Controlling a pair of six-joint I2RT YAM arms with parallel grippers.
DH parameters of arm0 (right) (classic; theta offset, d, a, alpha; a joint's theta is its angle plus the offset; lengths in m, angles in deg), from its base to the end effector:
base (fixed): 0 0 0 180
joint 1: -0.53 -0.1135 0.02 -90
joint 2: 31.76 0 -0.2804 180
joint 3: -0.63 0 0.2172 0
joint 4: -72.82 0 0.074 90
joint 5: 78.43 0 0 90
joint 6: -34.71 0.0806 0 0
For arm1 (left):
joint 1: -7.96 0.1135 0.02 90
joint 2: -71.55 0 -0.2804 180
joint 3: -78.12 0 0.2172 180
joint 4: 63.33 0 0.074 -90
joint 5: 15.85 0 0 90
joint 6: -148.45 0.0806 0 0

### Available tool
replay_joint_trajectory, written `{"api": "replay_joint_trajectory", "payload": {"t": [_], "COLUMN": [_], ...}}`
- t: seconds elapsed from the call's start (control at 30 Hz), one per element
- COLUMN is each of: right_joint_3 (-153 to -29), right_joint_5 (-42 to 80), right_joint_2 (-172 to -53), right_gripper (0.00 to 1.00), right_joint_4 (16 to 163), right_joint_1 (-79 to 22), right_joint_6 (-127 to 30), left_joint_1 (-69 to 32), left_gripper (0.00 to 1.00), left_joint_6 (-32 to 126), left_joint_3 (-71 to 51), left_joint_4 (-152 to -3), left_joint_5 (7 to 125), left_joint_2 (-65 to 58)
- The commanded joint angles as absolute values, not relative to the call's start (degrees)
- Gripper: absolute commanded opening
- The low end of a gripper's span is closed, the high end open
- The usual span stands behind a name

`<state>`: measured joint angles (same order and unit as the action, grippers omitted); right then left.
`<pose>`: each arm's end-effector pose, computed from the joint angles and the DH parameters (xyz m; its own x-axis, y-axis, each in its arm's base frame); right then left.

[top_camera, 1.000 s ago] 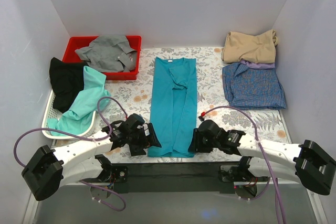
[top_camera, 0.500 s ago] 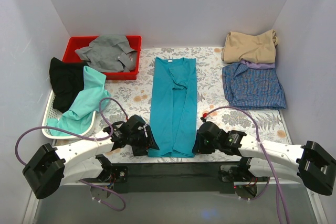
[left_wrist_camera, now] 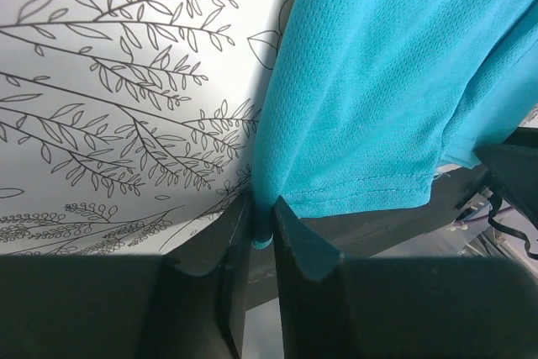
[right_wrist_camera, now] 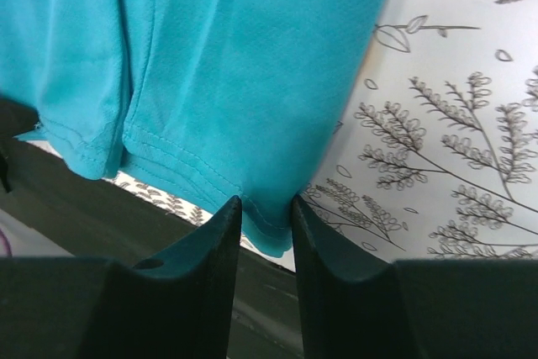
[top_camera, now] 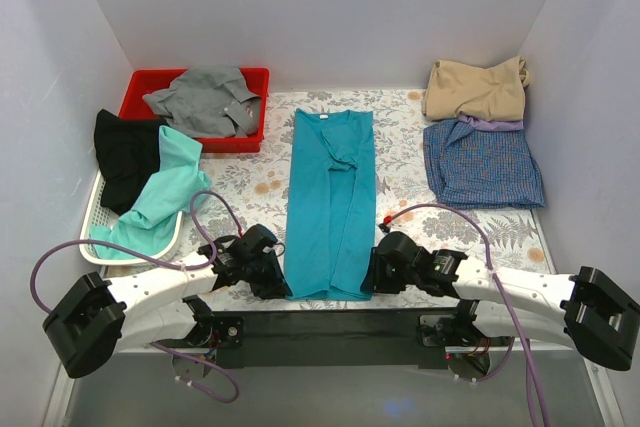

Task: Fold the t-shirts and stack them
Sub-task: Fold the tshirt

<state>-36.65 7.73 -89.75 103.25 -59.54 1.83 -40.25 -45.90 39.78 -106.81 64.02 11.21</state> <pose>0.0902 0.1459 0.1542 -0.9195 0.0823 -0.3844 -0.1318 0.8568 0.4986 0.0869 -0.1185 0.1363 -0.6079 -0.7509 0.2579 -0.7814 0.5081 -0.3624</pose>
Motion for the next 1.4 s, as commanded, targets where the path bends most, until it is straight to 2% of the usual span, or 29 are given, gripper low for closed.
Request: {"api": "replay_joint_trajectory", "payload": {"t": [0.0, 0.13, 0.2, 0.23, 0.27, 0.3, 0.33, 0.4, 0.77, 1.13, 1.37], "right_joint_3": [-34.0, -32.7, -32.3, -32.0, -32.0, -31.8, -31.9, -32.2, -37.8, -45.5, -52.7], "right_joint_5": [8.5, 8.7, 8.8, 8.8, 8.8, 8.9, 8.8, 7.9, 1.7, 1.2, -7.5], "right_joint_2": [-90.5, -88.9, -88.8, -88.9, -88.8, -88.8, -88.4, -87.7, -76.5, -81.3, -83.8], "right_gripper": [0.38, 0.39, 0.34, 0.30, 0.14, 0.05, 0.01, 0.01, 0.01, 0.01, 0.01], "right_joint_4": [104.3, 104.4, 104.4, 104.4, 104.4, 104.4, 104.6, 105.4, 115.5, 116.9, 116.8], "right_joint_1": [-59.8, -59.9, -59.8, -59.9, -59.8, -59.8, -59.9, -60.3, -60.9, -60.9, -60.7], "right_joint_6": [2.3, 3.4, 3.8, 3.9, 4.1, 4.1, 4.3, 4.5, 2.8, -2.6, -9.1], "left_joint_1": [-40.6, -40.7, -40.7, -40.7, -40.7, -40.7, -40.7, -40.7, -40.7, -40.7, -40.7], "left_gripper": [0.14, 0.13, 0.13, 0.13, 0.13, 0.10, 0.07, 0.00, 0.00, 0.00, 0.00], "left_joint_6": [-45.5, -45.5, -45.5, -45.4, -45.3, -45.0, -44.7, -44.5, -42.0, -40.0, -36.7], "left_joint_3": [41.8, 41.9, 42.0, 42.1, 42.1, 42.1, 42.0, 41.8, 36.4, 29.3, 18.9], "left_joint_4": [-110.6, -110.3, -110.0, -109.9, -109.8, -109.7, -109.5, -109.5, -113.9, -115.8, -119.1], "left_joint_5": [66.9, 66.9, 66.7, 66.7, 66.5, 66.5, 66.4, 66.3, 65.6, 65.8, 76.8], "left_joint_2": [10.4, 10.2, 10.2, 10.2, 10.3, 10.4, 10.5, 11.0, 15.0, 11.7, 8.3]}}
